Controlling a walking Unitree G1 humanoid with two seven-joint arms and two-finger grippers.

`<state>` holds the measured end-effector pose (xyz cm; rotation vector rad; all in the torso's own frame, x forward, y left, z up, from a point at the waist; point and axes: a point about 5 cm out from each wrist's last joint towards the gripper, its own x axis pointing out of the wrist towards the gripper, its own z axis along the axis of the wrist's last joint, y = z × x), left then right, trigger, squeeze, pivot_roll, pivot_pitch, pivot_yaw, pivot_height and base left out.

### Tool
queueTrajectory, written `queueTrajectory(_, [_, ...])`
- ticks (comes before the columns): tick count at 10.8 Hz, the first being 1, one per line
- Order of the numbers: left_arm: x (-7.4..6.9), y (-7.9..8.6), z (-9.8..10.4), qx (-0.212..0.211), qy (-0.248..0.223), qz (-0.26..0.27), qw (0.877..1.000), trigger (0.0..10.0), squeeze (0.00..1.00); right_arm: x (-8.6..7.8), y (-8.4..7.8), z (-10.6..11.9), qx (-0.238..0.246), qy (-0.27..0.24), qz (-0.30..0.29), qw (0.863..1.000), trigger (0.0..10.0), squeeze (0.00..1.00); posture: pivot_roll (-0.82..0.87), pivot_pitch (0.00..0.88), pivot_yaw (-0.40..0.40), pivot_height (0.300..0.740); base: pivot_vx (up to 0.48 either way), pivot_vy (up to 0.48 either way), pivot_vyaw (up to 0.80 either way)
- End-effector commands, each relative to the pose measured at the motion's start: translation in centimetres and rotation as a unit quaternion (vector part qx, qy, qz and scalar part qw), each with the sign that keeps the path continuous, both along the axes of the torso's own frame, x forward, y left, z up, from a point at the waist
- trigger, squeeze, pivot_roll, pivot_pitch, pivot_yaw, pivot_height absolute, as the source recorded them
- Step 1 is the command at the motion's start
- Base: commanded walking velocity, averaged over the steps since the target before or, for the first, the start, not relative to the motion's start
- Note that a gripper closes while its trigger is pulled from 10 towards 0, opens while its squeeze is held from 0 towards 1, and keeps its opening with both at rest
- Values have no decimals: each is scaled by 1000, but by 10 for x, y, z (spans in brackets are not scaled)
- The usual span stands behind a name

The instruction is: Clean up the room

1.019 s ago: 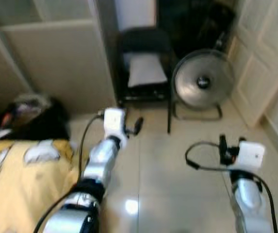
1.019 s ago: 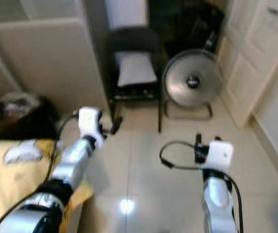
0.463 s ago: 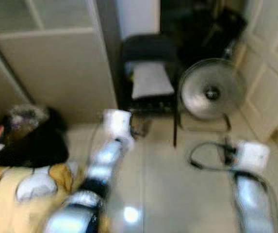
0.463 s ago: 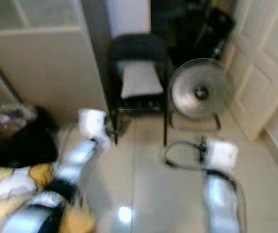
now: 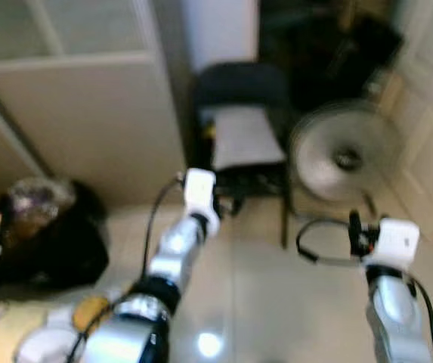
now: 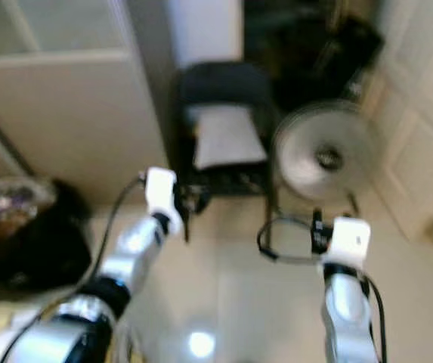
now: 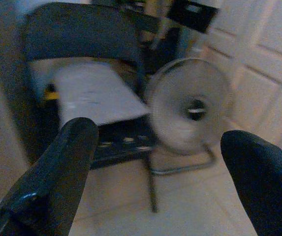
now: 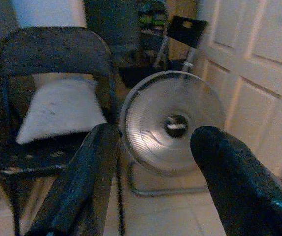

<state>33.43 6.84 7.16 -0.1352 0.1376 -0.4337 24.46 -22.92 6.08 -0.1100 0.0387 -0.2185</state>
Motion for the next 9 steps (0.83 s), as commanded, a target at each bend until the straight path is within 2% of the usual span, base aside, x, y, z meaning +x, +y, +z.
queueTrajectory(1, [-1,11,-10,22,22,26,999,10000,0,-1,3,-5,11,13,-1,1000,10000,0,-306,0,105,740,0,0,-800])
queueTrajectory(4, [-1,18,-11,25,22,42,999,10000,0,-1,4,-10,11,22,-3,1000,10000,0,-280,0,94,740,0,0,-800])
queueTrajectory(6, [-3,25,-14,24,21,40,999,10000,0,3,11,-6,8,8,8,1000,10000,0,-285,0,100,740,0,0,0])
queueTrajectory(8, [-4,23,-12,25,6,15,1000,10000,0,3,15,-8,10,8,10,1000,10000,0,-285,0,110,740,0,0,0])
queueTrajectory(9, [-5,26,-12,22,3,13,1000,10000,0,3,21,-10,16,8,11,1000,10000,0,-273,0,111,740,0,-480,0])
